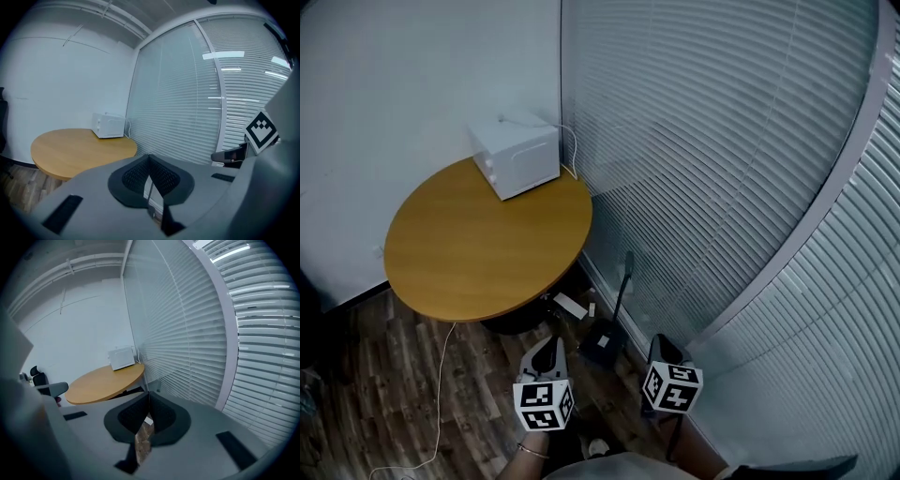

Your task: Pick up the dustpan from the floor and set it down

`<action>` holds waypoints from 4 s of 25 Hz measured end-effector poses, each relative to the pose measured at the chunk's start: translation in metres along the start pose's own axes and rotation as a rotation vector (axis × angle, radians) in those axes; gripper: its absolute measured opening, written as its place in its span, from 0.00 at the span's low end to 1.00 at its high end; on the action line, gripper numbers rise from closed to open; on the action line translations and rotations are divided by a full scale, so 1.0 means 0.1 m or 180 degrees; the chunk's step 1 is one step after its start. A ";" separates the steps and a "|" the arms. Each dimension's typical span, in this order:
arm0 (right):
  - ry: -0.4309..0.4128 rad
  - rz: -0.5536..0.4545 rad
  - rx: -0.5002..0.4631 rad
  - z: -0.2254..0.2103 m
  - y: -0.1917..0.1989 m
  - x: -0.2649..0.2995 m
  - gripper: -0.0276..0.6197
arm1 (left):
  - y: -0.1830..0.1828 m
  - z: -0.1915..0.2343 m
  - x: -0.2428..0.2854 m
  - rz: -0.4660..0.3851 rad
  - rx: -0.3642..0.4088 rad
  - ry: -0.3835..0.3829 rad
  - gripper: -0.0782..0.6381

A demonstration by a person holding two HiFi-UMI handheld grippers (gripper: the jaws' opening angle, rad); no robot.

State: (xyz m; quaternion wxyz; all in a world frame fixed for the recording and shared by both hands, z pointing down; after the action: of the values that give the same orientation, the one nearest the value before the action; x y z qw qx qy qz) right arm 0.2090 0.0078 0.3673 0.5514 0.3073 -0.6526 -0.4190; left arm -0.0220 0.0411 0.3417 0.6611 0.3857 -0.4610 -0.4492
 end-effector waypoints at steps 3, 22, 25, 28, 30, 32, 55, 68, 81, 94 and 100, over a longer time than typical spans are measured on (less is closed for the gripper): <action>0.0097 -0.0017 -0.0011 -0.01 -0.09 0.13 0.09 | -0.08 0.06 0.26 0.0009 0.0004 0.0109 0.13; 0.0629 0.0010 0.0173 0.04 -0.54 1.03 0.09 | -0.42 0.34 1.69 0.0269 0.0183 0.0716 0.13; 0.0586 0.0098 0.0150 0.05 -0.51 1.15 0.09 | -0.34 0.38 1.77 0.0357 0.0120 0.0680 0.13; 0.0549 0.0163 0.0144 0.05 -0.46 1.25 0.09 | -0.27 0.36 1.80 0.0403 0.0135 0.0703 0.13; 0.0516 0.0191 0.0154 0.05 -0.42 1.31 0.09 | -0.23 0.36 1.83 0.0416 0.0155 0.0700 0.13; 0.0486 0.0220 0.0148 0.05 -0.38 1.35 0.09 | -0.18 0.36 1.85 0.0441 0.0138 0.0690 0.13; 0.0348 0.0653 0.0151 -0.15 1.23 2.09 0.09 | 1.68 0.79 2.10 0.0776 -0.0050 0.0502 0.13; 0.0403 0.0644 0.0154 -0.14 1.51 2.20 0.09 | 1.99 0.91 2.12 0.0776 -0.0028 0.0488 0.13; 0.0221 0.0573 0.0240 -0.08 1.42 2.53 0.24 | 2.01 1.05 2.15 0.0783 -0.0054 0.0380 0.13; 0.0091 0.0552 0.0091 -0.09 1.33 2.92 0.33 | 2.09 1.14 2.25 0.0828 -0.0098 0.0252 0.13; 0.0058 0.0572 0.0053 -0.10 1.30 3.12 0.34 | 2.12 1.20 2.33 0.0847 -0.0208 0.0180 0.13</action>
State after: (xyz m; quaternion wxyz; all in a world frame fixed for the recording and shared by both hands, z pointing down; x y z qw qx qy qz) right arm 0.1638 -0.2041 0.6275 0.5901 0.2559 -0.6760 -0.3596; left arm -0.0461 -0.1284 0.6321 0.7397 0.3119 -0.4743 -0.3613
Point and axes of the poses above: the fingertips, and each gripper's own axes: x forward along the fingers, z to its left, y out of its underside, the point moved 2 cm from there along -x, backward along the fingers, and after that the axes turned 9 degrees about -x, right-handed, at the moved point
